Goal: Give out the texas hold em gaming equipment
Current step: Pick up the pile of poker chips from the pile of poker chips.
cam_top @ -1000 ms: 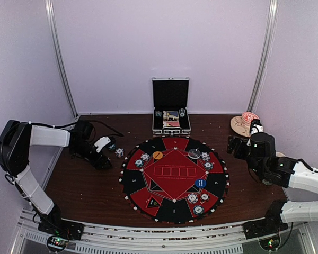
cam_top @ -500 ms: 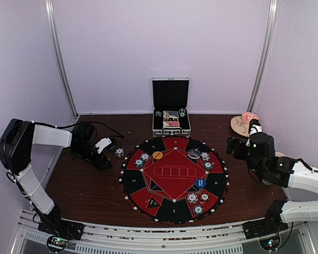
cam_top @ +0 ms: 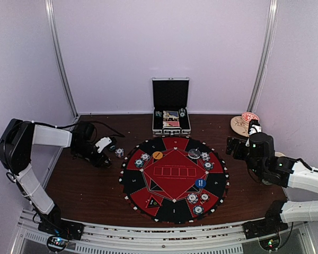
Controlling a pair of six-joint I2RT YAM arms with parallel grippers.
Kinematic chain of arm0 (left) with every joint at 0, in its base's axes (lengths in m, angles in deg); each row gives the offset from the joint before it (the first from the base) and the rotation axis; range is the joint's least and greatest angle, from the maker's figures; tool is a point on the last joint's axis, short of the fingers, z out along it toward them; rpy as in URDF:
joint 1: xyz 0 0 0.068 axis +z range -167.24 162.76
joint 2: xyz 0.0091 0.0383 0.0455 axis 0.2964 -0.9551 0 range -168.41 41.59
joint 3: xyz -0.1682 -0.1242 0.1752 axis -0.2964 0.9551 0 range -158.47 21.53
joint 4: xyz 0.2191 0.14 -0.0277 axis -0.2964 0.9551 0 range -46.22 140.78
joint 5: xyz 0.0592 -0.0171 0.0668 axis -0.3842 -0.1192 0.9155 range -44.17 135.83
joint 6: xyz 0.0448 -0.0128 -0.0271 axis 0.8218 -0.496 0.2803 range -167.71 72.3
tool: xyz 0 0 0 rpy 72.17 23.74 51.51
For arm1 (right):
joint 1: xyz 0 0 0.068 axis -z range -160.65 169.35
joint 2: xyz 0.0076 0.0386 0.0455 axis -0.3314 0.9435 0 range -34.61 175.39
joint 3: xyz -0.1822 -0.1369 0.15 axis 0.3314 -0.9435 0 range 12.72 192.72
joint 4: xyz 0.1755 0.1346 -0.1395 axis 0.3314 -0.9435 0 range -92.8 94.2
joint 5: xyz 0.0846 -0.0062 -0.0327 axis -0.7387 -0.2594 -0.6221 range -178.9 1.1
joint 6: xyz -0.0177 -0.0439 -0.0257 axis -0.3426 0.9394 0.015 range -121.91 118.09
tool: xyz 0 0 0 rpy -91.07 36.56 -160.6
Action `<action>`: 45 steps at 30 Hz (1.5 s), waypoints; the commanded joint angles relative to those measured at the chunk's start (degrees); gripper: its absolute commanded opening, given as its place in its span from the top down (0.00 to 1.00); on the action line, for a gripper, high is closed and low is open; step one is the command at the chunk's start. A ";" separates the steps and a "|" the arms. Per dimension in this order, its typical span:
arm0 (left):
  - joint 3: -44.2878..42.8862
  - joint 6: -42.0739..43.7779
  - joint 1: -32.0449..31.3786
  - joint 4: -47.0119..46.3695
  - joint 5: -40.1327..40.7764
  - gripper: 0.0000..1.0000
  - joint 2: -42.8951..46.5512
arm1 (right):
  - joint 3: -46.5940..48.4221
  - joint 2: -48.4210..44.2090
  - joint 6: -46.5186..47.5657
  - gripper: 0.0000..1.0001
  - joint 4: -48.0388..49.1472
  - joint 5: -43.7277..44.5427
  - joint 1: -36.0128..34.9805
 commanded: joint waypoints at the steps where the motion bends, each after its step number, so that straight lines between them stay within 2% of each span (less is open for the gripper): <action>1: -0.22 -0.25 -0.40 -1.85 0.98 0.65 1.52 | 1.06 0.10 0.10 0.00 0.53 -0.02 0.22; 7: 0.38 -0.40 -0.34 -1.72 1.99 0.71 5.41 | 1.06 0.10 0.19 0.00 0.50 -0.07 0.24; 12: 0.12 -0.16 -0.51 -0.58 1.02 0.72 9.45 | 1.03 0.26 0.24 0.00 0.61 -0.09 0.23; 17: -3.03 0.99 -4.28 1.67 0.35 0.72 10.04 | 1.07 0.99 0.20 0.00 0.79 -0.11 0.22; 21: -8.67 0.74 -7.13 3.47 -0.34 0.72 6.22 | 1.25 1.27 0.23 0.00 0.59 -0.09 0.23; 28: -21.78 -3.85 -9.91 4.35 0.91 0.72 -5.39 | 1.11 0.37 0.32 0.00 0.52 -0.12 0.22; 34: -29.38 -6.43 -11.74 5.27 1.32 0.72 -14.31 | 1.19 0.11 0.34 0.00 0.37 -0.50 0.22; 45: -30.65 -7.36 -13.09 5.49 0.10 0.71 -19.09 | 1.10 -0.09 0.34 0.00 0.44 -0.64 0.23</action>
